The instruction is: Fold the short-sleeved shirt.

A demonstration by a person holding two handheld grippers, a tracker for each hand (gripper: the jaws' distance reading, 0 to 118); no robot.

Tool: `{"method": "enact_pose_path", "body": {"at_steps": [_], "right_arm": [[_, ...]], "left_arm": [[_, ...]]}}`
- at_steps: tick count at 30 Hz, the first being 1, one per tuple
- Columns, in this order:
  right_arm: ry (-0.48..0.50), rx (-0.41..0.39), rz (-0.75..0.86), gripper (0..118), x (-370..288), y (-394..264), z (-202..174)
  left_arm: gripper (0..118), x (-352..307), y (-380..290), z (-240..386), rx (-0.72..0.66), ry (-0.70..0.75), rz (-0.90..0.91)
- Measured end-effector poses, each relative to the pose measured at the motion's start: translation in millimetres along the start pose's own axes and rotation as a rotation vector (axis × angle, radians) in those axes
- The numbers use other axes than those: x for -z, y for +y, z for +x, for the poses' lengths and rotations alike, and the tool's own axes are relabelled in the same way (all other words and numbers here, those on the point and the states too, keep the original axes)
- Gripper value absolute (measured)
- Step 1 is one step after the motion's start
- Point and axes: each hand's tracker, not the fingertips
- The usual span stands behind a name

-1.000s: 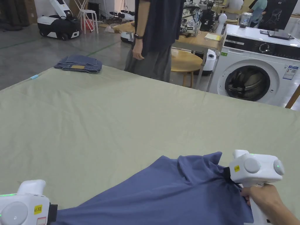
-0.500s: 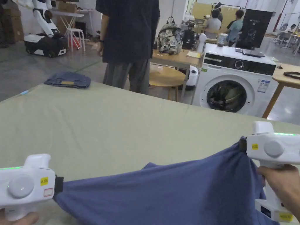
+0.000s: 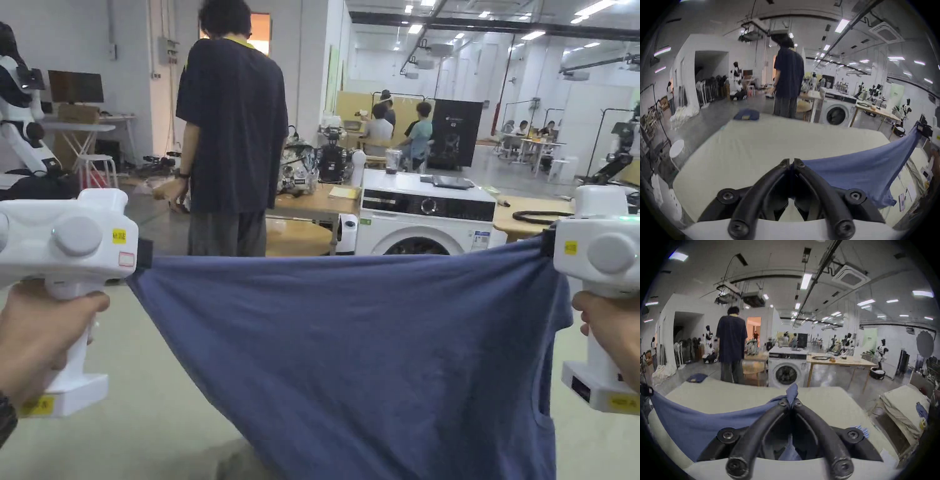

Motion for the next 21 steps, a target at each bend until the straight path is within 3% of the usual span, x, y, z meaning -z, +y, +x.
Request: {"method": "enact_pose_path", "body": {"at_steps": [8, 21], "right_arm": [[-0.049, 0.019, 0.101, 0, -1, 60, 14], [-0.084, 0.001, 0.234, 0, 24, 132, -3]], "left_arm": [[0, 13, 86, 28, 0.067, 0.032, 0.141], [0, 27, 176, 38, 0.067, 0.083, 0.286]]}}
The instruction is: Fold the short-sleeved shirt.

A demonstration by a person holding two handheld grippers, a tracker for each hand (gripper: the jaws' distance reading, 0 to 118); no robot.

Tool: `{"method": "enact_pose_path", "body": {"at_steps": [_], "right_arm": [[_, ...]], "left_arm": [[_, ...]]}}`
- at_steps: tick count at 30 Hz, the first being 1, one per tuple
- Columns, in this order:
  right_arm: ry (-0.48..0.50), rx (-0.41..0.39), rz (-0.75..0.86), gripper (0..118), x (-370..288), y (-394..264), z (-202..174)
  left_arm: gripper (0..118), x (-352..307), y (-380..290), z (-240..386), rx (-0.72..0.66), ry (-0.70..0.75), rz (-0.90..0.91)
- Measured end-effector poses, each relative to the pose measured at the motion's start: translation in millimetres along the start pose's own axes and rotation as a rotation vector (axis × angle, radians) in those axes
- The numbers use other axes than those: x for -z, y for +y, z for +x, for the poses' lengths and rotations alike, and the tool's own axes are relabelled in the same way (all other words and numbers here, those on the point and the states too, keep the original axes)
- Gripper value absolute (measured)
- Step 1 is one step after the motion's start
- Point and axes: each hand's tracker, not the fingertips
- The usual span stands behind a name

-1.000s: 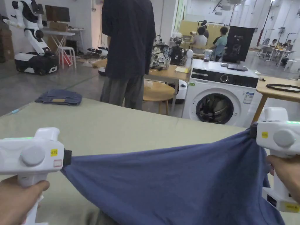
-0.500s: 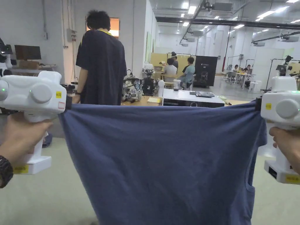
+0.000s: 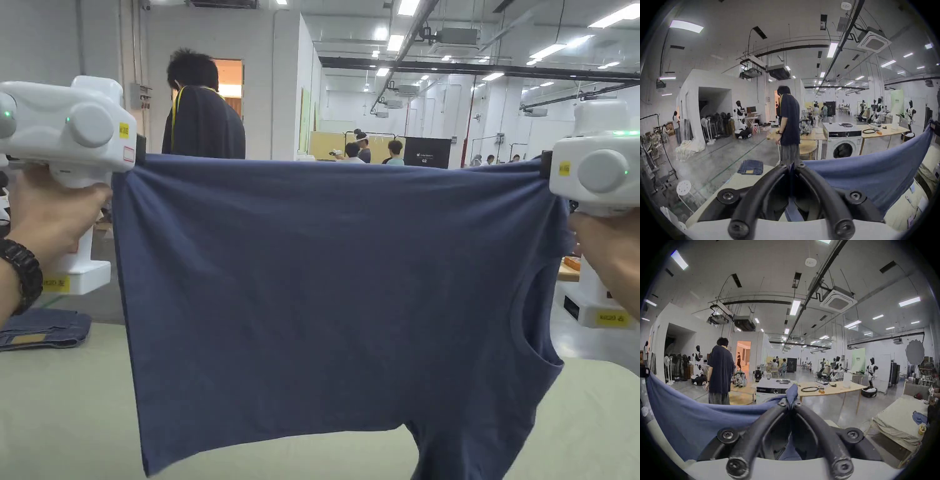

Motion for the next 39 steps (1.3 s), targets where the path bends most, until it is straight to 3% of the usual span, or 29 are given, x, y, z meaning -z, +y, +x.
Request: {"method": "enact_pose_path", "body": {"at_steps": [7, 19, 30, 39], "right_arm": [[0.02, -0.034, -0.001, 0, 8, -27, -9], [0.021, -0.097, -0.14, 0, -30, -135, -9], [0.03, -0.095, -0.164, 0, -139, -175, 15], [0.066, -0.123, -0.294, 0, -227, -226, 26]], "left_arm": [[0, 6, -18, 0, 0.018, 0.015, 0.001], [0, 10, -153, -4, 0.033, -0.027, -0.164], [0, -83, -213, -22, -0.016, -0.079, -0.153], [0, -158, -273, -44, -0.017, -0.132, -0.2]]}}
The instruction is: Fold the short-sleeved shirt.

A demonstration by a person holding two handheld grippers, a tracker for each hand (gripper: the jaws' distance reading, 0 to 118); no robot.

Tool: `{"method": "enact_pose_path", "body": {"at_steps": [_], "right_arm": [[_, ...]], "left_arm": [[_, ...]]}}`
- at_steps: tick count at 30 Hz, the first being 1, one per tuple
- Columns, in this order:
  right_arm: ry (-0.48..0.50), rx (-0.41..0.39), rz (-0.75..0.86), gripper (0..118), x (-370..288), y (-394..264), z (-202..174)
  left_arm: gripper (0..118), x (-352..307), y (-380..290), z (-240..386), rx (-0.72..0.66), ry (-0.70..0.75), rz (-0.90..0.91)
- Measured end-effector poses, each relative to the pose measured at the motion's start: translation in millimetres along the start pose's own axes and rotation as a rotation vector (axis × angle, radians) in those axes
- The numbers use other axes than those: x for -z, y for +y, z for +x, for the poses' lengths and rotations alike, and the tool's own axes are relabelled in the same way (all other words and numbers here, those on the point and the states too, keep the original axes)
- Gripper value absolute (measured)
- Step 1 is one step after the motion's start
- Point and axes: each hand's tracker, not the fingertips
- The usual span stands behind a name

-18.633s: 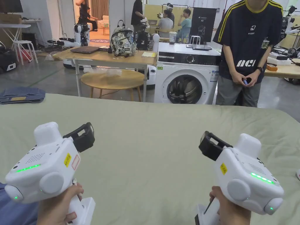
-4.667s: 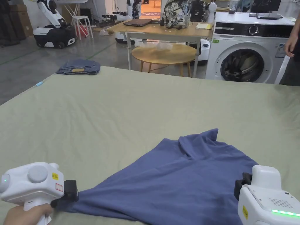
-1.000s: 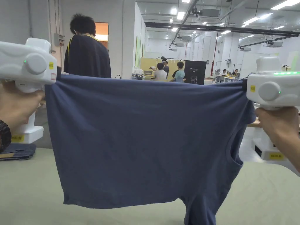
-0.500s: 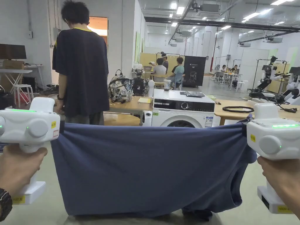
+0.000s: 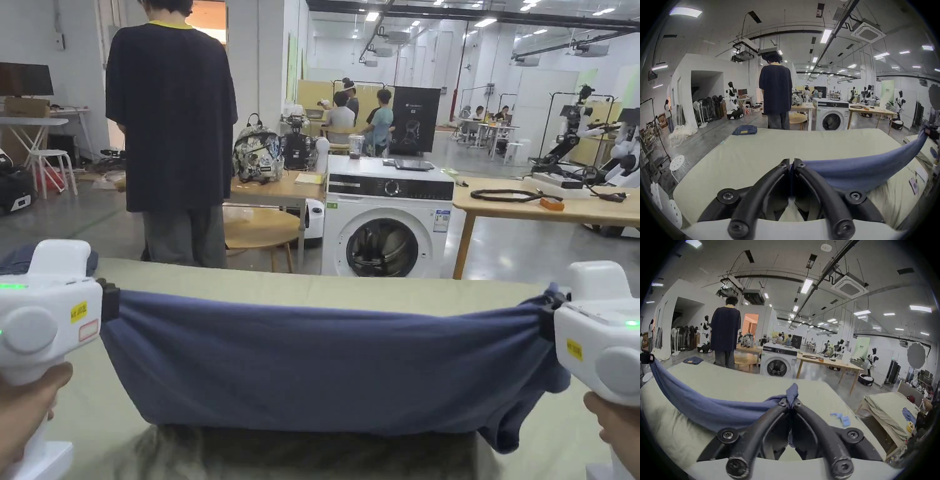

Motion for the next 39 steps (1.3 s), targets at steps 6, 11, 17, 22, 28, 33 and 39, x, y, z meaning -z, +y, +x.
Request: {"method": "enact_pose_path", "body": {"at_steps": [6, 11, 17, 22, 28, 33, 39], "right_arm": [[0.022, -0.018, -0.099, 0, -31, -62, -10], [0.028, -0.035, -0.186, 0, -55, -105, -18], [0.048, -0.054, -0.366, 0, -68, -157, -18], [0.074, -0.093, -0.542, 0, -61, -200, -18], [0.102, -0.093, -0.752, 0, -27, -254, -14], [0.106, -0.093, -0.771, 3, -16, -278, -19], [0.045, -0.104, -0.751, 71, -27, -250, -20]], "left_arm": [[0, -29, -67, -13, -0.049, -0.025, -0.101], [0, -49, -121, -17, -0.054, -0.035, -0.192], [0, -60, -178, -14, -0.003, -0.05, -0.359], [0, -48, -213, -17, 0.004, -0.051, -0.522], [0, -21, -247, -14, 0.053, -0.062, -0.745], [0, -16, -261, -11, 0.046, -0.049, -0.755], [38, -28, -243, -12, 0.016, -0.044, -0.734]]}}
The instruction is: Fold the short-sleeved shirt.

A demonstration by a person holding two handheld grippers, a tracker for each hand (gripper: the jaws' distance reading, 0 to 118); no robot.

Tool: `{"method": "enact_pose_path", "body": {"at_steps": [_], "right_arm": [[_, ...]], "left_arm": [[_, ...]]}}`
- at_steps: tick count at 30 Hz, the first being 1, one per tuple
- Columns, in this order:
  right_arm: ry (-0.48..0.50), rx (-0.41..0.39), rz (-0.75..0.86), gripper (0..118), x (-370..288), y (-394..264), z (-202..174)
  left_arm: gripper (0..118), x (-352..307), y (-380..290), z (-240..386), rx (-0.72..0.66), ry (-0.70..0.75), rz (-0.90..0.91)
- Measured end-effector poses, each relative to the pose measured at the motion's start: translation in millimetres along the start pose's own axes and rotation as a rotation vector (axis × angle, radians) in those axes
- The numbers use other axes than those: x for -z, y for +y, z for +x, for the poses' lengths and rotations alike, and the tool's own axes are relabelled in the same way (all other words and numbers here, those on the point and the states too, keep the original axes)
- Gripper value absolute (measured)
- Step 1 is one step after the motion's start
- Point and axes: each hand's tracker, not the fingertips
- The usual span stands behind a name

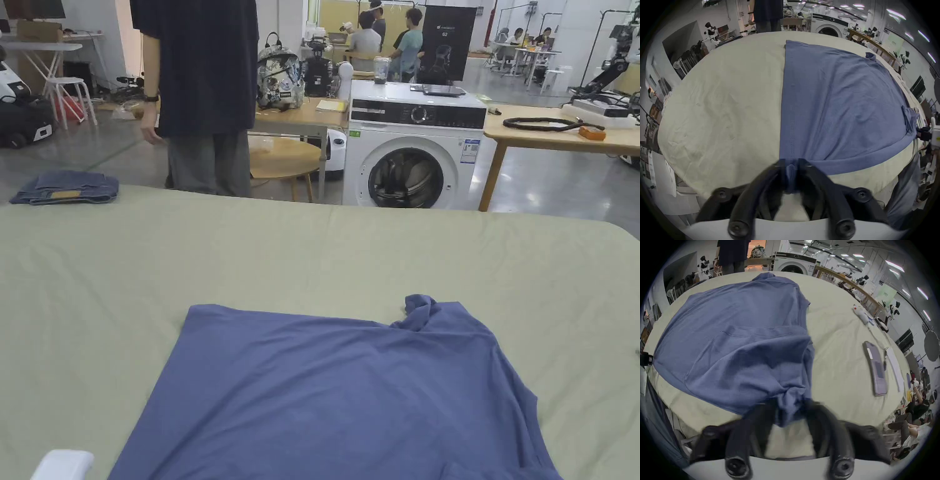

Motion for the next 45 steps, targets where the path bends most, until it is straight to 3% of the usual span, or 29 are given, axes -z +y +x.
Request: {"method": "enact_pose_path", "body": {"at_steps": [6, 13, 15, 16, 17, 18, 20, 25, 34, 38, 41, 45], "right_arm": [[0.018, 0.095, 0.22, 71, -49, 28, -1], [0.091, 0.188, 0.568, 70, -60, 48, -39], [0.087, 0.181, 0.632, 53, -65, 54, -55], [0.084, 0.177, 0.645, 37, -67, 56, -60], [0.097, 0.186, 0.663, 9, -69, 57, -64], [0.114, 0.188, 0.679, 3, -71, 59, -67], [0.128, 0.201, 0.68, 0, -74, 62, -72], [0.125, 0.221, 0.658, 0, -76, 62, -76], [0.142, 0.202, 0.556, 0, -52, 54, -73], [0.139, 0.189, 0.518, 0, -44, 52, -72], [0.135, 0.182, 0.505, 0, -40, 50, -71], [0.127, 0.173, 0.49, 0, -39, 48, -71]], "left_arm": [[43, -33, 23, 18, -0.05, -0.042, 0.226], [43, -39, 47, 61, -0.014, -0.036, 0.479], [34, -42, 51, 76, 0.008, -0.015, 0.526], [25, -43, 52, 81, 0.01, -0.007, 0.535], [13, -43, 55, 86, 0.011, 0.0, 0.55], [8, -44, 55, 90, 0.01, -0.001, 0.562], [0, -48, 55, 95, 0.005, -0.008, 0.576], [0, -48, 52, 89, 0.02, -0.016, 0.544], [0, -40, 35, 24, -0.034, -0.063, 0.216], [15, -29, 31, -9, -0.115, -0.06, 0.058], [49, -14, 24, -19, -0.162, -0.018, -0.002], [54, 17, 15, -22, -0.225, -0.026, -0.099]]}}
